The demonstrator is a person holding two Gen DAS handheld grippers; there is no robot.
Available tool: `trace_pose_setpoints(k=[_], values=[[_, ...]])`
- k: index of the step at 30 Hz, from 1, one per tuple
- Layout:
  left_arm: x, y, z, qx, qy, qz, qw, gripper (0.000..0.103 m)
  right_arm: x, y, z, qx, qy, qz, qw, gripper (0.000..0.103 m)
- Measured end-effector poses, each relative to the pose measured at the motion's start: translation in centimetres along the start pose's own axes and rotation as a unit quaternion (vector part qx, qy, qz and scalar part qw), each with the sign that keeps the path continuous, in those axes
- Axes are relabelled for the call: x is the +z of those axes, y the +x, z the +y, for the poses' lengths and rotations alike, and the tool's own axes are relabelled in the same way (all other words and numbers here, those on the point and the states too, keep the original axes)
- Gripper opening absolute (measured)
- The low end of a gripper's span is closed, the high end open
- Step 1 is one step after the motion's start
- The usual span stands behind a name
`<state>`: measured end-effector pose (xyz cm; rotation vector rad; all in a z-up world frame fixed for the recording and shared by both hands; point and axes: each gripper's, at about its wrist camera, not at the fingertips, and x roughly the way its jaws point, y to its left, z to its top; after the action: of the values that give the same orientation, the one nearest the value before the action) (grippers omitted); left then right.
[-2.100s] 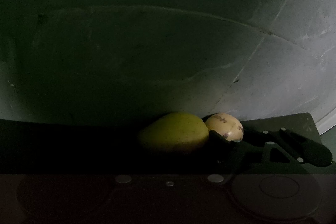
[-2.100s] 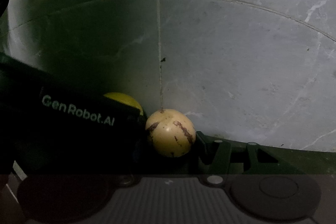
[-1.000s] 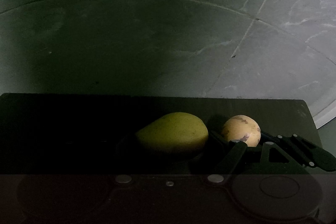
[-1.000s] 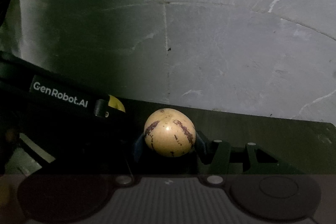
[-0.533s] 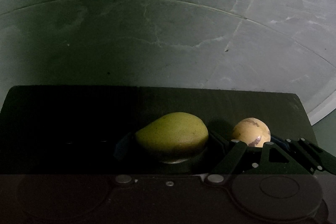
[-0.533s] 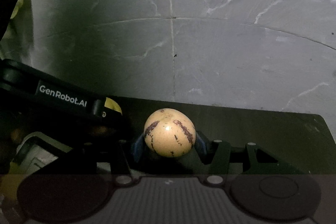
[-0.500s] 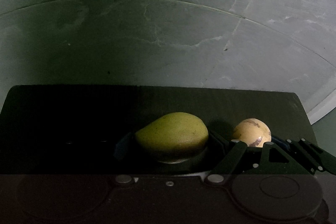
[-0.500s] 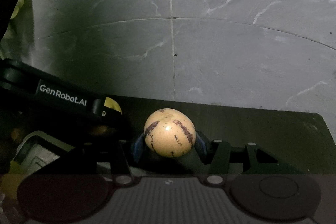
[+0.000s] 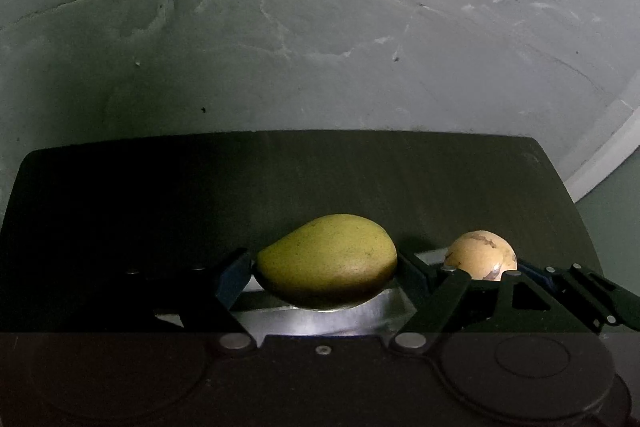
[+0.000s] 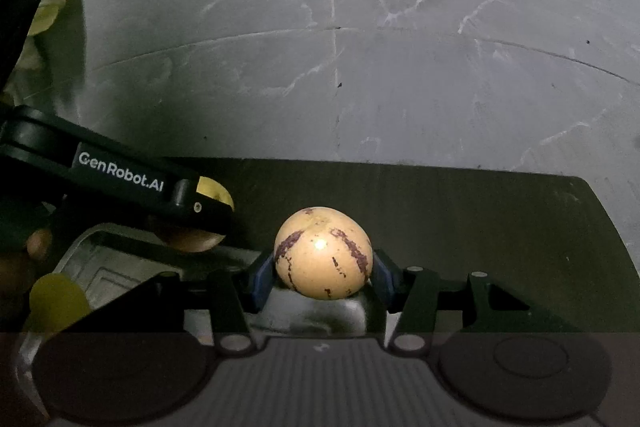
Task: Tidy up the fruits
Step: 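Lift and carry the mango and striped fruit over the tray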
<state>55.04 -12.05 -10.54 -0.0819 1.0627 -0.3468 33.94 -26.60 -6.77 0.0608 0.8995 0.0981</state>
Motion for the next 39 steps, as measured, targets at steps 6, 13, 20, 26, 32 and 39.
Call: trace_pose_setpoints(k=[6,13,20,26,32,39], values=[[0.0,1.3,0.2,-0.009,0.013,0.010,0.9998,0.079,-1.5,-2.3,0.7,-0.012,0.012,0.006,1.000,0.056],[0.1,3.5,0.2,-0.010,0.021,0.023,0.9995,0.079,-3.5,-4.6,1.2,-0.027,0.028,0.016,0.999,0.056],[0.4,5.7,0.1,-0.009,0.031,0.030,0.9991,0.079,-4.9,-5.8,2.0,-0.031,0.035,0.024,0.999,0.056],[0.2,6.1,-0.2,-0.008,0.037,0.037,0.9986,0.079,-5.7,-6.3,2.3,-0.033,0.040,0.031,0.998,0.056],[-0.3,5.9,-0.1,-0.009,0.043,0.041,0.9982,0.079,-6.5,-6.6,2.8,-0.030,0.043,0.036,0.998,0.056],[-0.7,5.2,0.1,-0.008,0.045,0.042,0.9981,0.079,-7.1,-6.5,3.5,-0.022,0.041,0.037,0.998,0.056]])
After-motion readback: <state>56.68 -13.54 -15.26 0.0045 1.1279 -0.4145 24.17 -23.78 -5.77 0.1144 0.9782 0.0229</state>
